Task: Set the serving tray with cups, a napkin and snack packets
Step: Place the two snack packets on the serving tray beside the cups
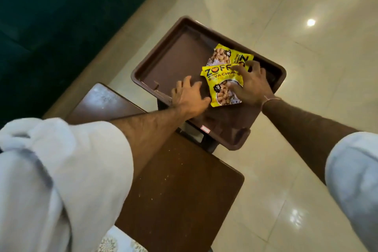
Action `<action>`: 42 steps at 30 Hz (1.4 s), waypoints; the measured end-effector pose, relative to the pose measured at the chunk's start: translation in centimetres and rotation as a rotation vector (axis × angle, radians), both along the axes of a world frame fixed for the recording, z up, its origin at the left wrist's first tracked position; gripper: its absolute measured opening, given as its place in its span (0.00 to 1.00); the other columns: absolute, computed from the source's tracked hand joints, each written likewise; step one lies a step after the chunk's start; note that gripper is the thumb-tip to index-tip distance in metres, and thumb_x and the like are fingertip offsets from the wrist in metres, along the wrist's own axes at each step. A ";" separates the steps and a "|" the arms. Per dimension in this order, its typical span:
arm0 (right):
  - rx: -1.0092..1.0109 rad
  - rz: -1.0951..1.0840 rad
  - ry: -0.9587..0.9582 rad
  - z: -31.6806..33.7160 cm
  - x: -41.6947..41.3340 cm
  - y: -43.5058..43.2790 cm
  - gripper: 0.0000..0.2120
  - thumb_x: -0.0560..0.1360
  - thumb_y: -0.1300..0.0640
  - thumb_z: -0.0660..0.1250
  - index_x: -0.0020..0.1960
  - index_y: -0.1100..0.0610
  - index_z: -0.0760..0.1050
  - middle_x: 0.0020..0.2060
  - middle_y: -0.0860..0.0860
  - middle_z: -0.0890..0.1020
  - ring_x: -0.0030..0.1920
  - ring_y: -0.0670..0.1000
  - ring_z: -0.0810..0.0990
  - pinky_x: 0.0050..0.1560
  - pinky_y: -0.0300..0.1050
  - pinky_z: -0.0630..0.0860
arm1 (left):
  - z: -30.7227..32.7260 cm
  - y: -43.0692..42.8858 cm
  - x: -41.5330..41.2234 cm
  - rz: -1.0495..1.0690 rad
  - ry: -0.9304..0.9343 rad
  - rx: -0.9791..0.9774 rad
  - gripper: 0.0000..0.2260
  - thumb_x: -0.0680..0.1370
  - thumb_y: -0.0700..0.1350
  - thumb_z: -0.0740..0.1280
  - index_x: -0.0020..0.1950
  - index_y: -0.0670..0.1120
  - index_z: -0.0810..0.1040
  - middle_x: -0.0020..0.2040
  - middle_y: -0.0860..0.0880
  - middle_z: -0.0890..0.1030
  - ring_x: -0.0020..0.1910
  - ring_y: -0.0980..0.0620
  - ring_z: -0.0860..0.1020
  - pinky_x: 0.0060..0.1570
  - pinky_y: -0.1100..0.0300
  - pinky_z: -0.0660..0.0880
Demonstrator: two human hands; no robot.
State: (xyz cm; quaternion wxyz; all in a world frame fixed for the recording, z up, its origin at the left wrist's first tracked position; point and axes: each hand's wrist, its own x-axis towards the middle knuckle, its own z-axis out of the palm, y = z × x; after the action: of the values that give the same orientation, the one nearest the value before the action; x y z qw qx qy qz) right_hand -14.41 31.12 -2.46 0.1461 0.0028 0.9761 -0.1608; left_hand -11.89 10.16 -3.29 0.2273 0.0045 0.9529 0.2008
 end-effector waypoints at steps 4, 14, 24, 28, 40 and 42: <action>-0.250 -0.173 0.147 -1.3 -0.5 0.2 0.19 0.77 0.41 0.66 0.60 0.53 0.78 0.65 0.59 0.67 0.64 0.59 0.71 0.69 0.52 0.69 | -1.1 3.5 -1.8 0.135 -0.027 0.120 0.28 0.73 0.69 0.64 0.62 0.50 0.77 0.66 0.45 0.71 0.67 0.42 0.67 0.65 0.45 0.64; -0.648 -0.789 0.141 -0.5 -2.4 -2.1 0.23 0.72 0.50 0.72 0.59 0.58 0.67 0.53 0.56 0.80 0.49 0.52 0.79 0.51 0.47 0.78 | -0.3 5.8 -1.4 0.536 -0.189 0.535 0.29 0.70 0.55 0.76 0.66 0.49 0.70 0.62 0.47 0.79 0.61 0.45 0.77 0.65 0.48 0.73; -1.049 -0.843 -0.155 2.6 -5.2 -5.0 0.13 0.76 0.67 0.66 0.59 0.62 0.80 0.54 0.60 0.85 0.50 0.59 0.85 0.53 0.61 0.81 | 1.1 -0.7 0.4 0.743 -0.216 0.862 0.20 0.67 0.38 0.78 0.53 0.52 0.73 0.49 0.52 0.83 0.49 0.53 0.82 0.44 0.57 0.78; -0.995 -0.620 -0.080 5.0 -6.1 -7.0 0.13 0.80 0.66 0.61 0.61 0.59 0.78 0.59 0.60 0.82 0.59 0.62 0.82 0.57 0.62 0.79 | 3.1 -5.4 1.7 0.817 -0.205 0.989 0.18 0.67 0.34 0.77 0.50 0.51 0.79 0.46 0.54 0.87 0.46 0.54 0.85 0.46 0.55 0.81; -0.560 0.180 -0.082 12.4 -5.6 -21.9 0.05 0.79 0.61 0.65 0.53 0.57 0.79 0.49 0.52 0.84 0.49 0.51 0.81 0.54 0.48 0.78 | 9.7 -25.9 13.9 1.097 -0.105 1.137 0.21 0.72 0.32 0.71 0.64 0.40 0.78 0.57 0.40 0.85 0.55 0.38 0.84 0.56 0.45 0.81; -0.488 0.296 -0.121 13.1 -4.2 -25.4 0.07 0.79 0.60 0.66 0.55 0.60 0.79 0.51 0.56 0.84 0.51 0.55 0.82 0.56 0.52 0.79 | 10.4 -29.1 17.4 1.172 -0.070 1.115 0.20 0.72 0.31 0.70 0.63 0.40 0.79 0.57 0.39 0.85 0.55 0.37 0.84 0.56 0.45 0.81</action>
State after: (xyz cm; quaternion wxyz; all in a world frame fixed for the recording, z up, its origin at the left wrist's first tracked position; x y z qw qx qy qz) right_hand -18.62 5.69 10.67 0.2223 -0.1651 0.8879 -0.3673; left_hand 5.53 -18.97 7.08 0.0791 -0.3893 0.5522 0.7330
